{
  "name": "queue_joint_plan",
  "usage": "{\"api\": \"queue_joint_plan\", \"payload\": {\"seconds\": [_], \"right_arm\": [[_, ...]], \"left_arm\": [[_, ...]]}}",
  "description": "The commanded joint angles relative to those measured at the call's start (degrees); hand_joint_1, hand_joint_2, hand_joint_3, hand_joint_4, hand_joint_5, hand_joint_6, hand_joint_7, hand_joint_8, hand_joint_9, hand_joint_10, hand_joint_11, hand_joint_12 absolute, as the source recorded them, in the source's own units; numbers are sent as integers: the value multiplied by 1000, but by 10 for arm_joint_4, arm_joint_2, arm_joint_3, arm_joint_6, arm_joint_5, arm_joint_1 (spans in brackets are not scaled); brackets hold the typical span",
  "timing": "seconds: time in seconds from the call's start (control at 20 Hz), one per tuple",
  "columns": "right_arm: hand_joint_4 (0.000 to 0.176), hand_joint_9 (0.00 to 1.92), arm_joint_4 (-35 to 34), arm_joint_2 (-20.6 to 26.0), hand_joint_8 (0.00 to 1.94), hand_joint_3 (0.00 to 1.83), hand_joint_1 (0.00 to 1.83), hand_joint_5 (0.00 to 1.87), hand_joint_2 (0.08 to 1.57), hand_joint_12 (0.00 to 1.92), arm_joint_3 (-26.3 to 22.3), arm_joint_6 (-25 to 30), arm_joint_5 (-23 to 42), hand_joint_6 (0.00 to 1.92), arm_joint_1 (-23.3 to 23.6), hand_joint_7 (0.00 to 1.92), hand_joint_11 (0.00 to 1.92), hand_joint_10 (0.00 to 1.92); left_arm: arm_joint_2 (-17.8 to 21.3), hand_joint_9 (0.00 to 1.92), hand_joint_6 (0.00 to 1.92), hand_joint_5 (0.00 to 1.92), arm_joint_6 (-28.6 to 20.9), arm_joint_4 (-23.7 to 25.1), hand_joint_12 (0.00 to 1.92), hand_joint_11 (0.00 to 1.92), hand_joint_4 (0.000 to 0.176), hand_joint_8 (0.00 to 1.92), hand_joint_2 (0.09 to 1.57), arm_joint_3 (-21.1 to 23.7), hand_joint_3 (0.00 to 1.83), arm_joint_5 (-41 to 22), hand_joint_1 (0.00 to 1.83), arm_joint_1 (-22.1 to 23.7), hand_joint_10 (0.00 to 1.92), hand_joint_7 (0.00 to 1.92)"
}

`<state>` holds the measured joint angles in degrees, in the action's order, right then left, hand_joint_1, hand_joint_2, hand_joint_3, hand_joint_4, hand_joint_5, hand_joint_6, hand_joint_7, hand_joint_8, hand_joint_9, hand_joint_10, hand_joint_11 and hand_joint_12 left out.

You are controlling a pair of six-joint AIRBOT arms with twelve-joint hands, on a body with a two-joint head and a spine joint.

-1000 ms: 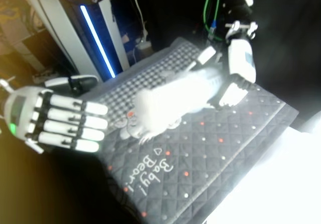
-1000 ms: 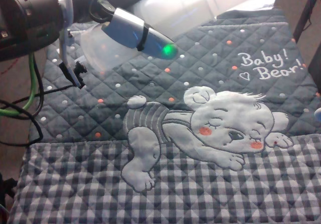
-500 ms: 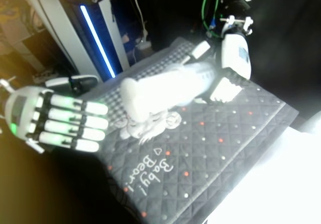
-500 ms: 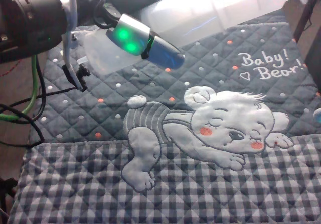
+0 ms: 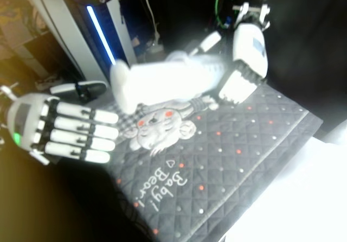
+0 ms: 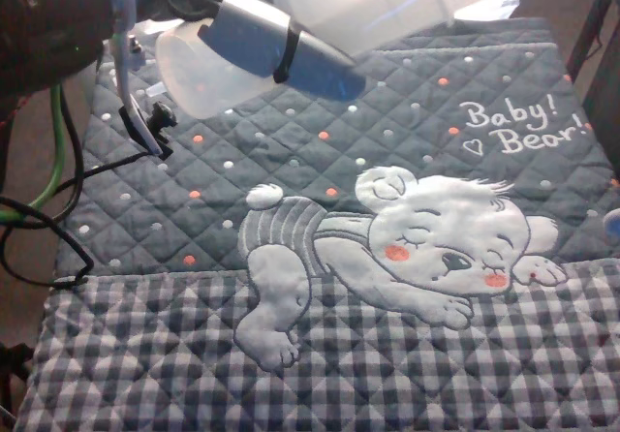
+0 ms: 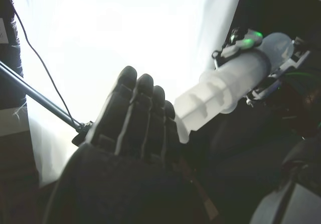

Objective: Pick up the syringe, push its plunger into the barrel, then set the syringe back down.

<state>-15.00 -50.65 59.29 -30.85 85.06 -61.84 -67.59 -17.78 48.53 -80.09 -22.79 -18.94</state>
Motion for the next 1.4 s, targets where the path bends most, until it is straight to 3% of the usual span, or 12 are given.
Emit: {"api": "queue_joint_plan", "payload": {"seconds": [0.0, 0.4, 0.5, 0.65, 0.75, 0.8, 0.95, 1.0, 1.05, 1.15, 1.3, 1.35], "right_arm": [[0, 391, -6, -2, 14, 12, 712, 232, 668, 18, 4, 4, 69, 5, 3, 357, 322, 11], [0, 377, -8, -8, 3, 4, 712, 194, 677, 1, 17, 4, 65, 0, 3, 330, 288, 1], [0, 313, 1, -4, 0, 24, 585, 117, 740, 0, 23, 4, 38, 0, 7, 293, 251, 0], [0, 275, 7, 3, 0, 5, 549, 83, 714, 0, 29, 4, 26, 0, 16, 286, 214, 0], [0, 259, 7, 10, 0, 2, 542, 65, 708, 0, 32, 4, 22, 0, 23, 268, 210, 0], [28, 226, 9, 13, 0, 0, 537, 14, 695, 0, 35, 4, 16, 0, 27, 222, 178, 0], [49, 203, 19, 14, 0, 0, 540, 1, 688, 0, 44, 4, -3, 0, 46, 193, 158, 0], [38, 204, 21, 14, 1, 0, 527, 1, 690, 9, 44, 4, -6, 0, 50, 193, 177, 2], [43, 199, 24, 14, 0, 0, 544, 1, 688, 5, 45, 3, -8, 0, 55, 189, 169, 0], [47, 188, 24, 13, 0, 0, 560, 0, 687, 3, 45, 3, -9, 0, 58, 180, 165, 0], [54, 196, 25, 5, 6, 0, 574, 7, 678, 6, 49, 3, -9, 2, 65, 195, 171, 4], [43, 210, 24, 3, 10, 0, 559, 12, 683, 8, 50, 3, -9, 4, 68, 207, 177, 9]], "left_arm": [[4, 1391, 1921, 1207, -9, -29, 1921, 1478, 0, 1921, 1128, 3, 8, -42, 1478, 13, 1921, 1284], [19, 1463, 1921, 1242, -9, -8, 1921, 1522, 0, 1921, 1110, 18, 1, -3, 1472, 36, 1921, 1368], [19, 1441, 1921, 1223, -9, 4, 1921, 1514, 0, 1921, 1108, 17, 0, 6, 1514, 36, 1921, 1343], [20, 1444, 1921, 1218, -9, 26, 1921, 1510, 0, 1921, 1144, 17, 19, 21, 1484, 40, 1921, 1352], [21, 1427, 1921, 1193, -9, 51, 1921, 1500, 0, 1921, 1137, 19, 17, 33, 1497, 46, 1921, 1335], [21, 1367, 1921, 1161, -9, 79, 1921, 1450, 0, 1921, 1139, 19, 21, 39, 1475, 51, 1921, 1281], [18, 1403, 1921, 1178, -9, 213, 1921, 1488, 0, 1921, 1126, 19, 17, 56, 1496, 71, 1921, 1305], [17, 1414, 1921, 1185, -9, 244, 1921, 1499, 0, 1921, 1131, 19, 20, 59, 1481, 75, 1921, 1326], [13, 1415, 1921, 1179, -9, 286, 1921, 1496, 0, 1921, 1123, 21, 18, 63, 1489, 81, 1921, 1332], [9, 1378, 1921, 1168, -9, 309, 1921, 1451, 0, 1921, 1115, 26, 14, 71, 1492, 85, 1921, 1304], [6, 1297, 1921, 1109, -9, 299, 1921, 1395, 0, 1921, 1116, 23, 11, 70, 1491, 85, 1921, 1207], [6, 1334, 1921, 1121, -9, 298, 1921, 1422, 0, 1921, 1116, 22, 10, 71, 1488, 85, 1921, 1244]]}}
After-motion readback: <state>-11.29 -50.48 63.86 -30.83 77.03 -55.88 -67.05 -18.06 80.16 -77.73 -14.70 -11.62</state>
